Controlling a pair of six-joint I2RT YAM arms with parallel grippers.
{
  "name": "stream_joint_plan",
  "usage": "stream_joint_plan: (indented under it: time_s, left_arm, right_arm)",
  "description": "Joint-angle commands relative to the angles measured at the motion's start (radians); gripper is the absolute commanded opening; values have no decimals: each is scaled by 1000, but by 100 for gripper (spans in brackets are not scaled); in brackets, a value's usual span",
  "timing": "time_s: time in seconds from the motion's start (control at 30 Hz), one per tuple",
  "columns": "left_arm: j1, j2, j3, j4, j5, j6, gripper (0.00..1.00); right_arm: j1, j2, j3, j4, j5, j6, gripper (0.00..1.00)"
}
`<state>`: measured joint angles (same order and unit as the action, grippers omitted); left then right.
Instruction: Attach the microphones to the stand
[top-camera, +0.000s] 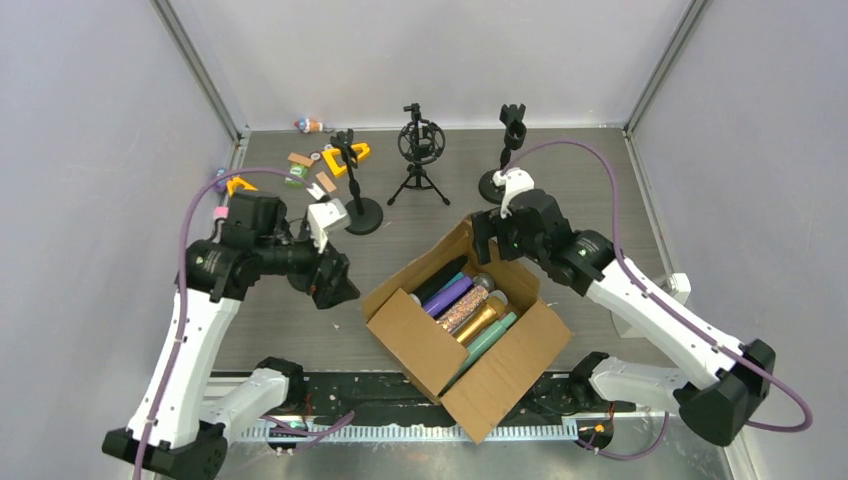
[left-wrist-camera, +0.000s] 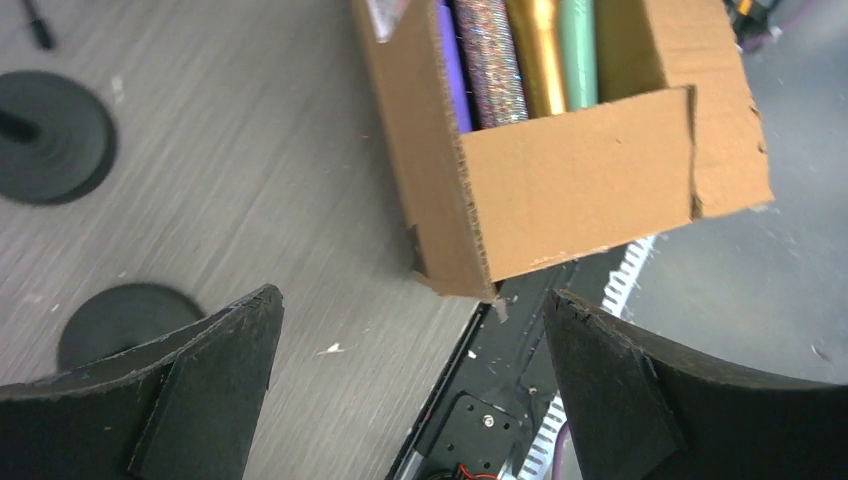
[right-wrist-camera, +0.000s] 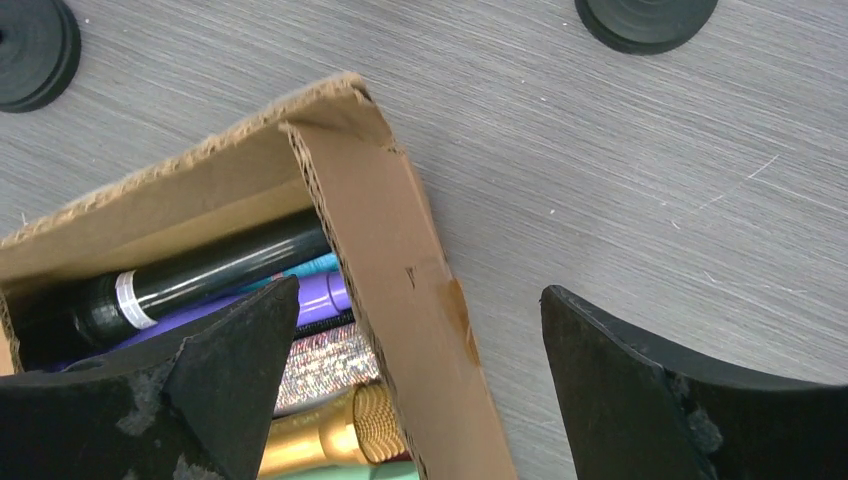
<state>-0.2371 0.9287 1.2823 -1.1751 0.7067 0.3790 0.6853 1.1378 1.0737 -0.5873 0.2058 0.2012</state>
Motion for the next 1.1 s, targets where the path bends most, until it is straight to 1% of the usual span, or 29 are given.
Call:
stream_joint_plan:
  time_s: [0.0, 0.17, 0.27, 0.33, 0.4, 0.43, 0.47, 0.53, 0.6, 0.7, 0.73, 0.77, 0.8, 0.87, 0.93, 1.03, 1.07]
  left_arm:
    - [-121, 28, 11, 50, 13, 5, 100]
    - [-229, 92, -1, 154, -23, -33, 100]
    - [-284, 138, 1, 208, -50, -60, 99]
    - [-319, 170, 9, 229, -55, -68, 99]
    - [-349, 209, 20, 234, -40, -57, 100]
    - [-361, 228, 27, 233, -32, -54, 100]
    - [-375, 246, 34, 234, -29, -54, 100]
    - [-403, 280, 44, 245, -42, -54, 99]
    - [-417, 315, 57, 261, -56, -61, 100]
    - [-428, 381, 80, 272, -103, -82, 100]
    - [-429, 400, 88, 272, -119, -84, 99]
    - [-429, 412, 90, 279, -150, -88, 99]
    - [-430, 421, 88, 287, -190, -91, 95]
    - [-432, 434, 85, 291, -258, -90, 86]
    - [-430, 441, 85, 277, -280, -96, 74]
    - [-430, 438, 97, 222, -250, -101, 51]
    - [-433, 437, 107, 199, -239, -101, 39]
  right_arm:
    - [8, -110, -48, 17, -19, 6, 95]
    - [11, -151, -98, -10, -24, 36, 96]
    - [14, -158, -121, -30, 1, 44, 99]
    - [14, -150, -124, -47, 15, 42, 96]
    - [14, -153, -133, -46, 26, 34, 88]
    - [14, -155, -141, -41, 27, 31, 82]
    - [14, -162, -146, -27, 28, 28, 77]
    - [14, -169, -154, -5, 26, 22, 57]
    - [14, -168, -155, 10, 26, 13, 47]
    - [14, -161, -154, 36, 34, -1, 41]
    - [14, -155, -153, 40, 40, -3, 35]
    - [13, -151, -150, 47, 43, -10, 33]
    - [14, -145, -149, 53, 44, -14, 29]
    - [14, -139, -148, 73, 42, -26, 27]
    - [14, -124, -141, 92, 42, -38, 26]
    - [14, -74, -111, 114, 36, -44, 26]
    - [13, -62, -96, 119, 28, -44, 26]
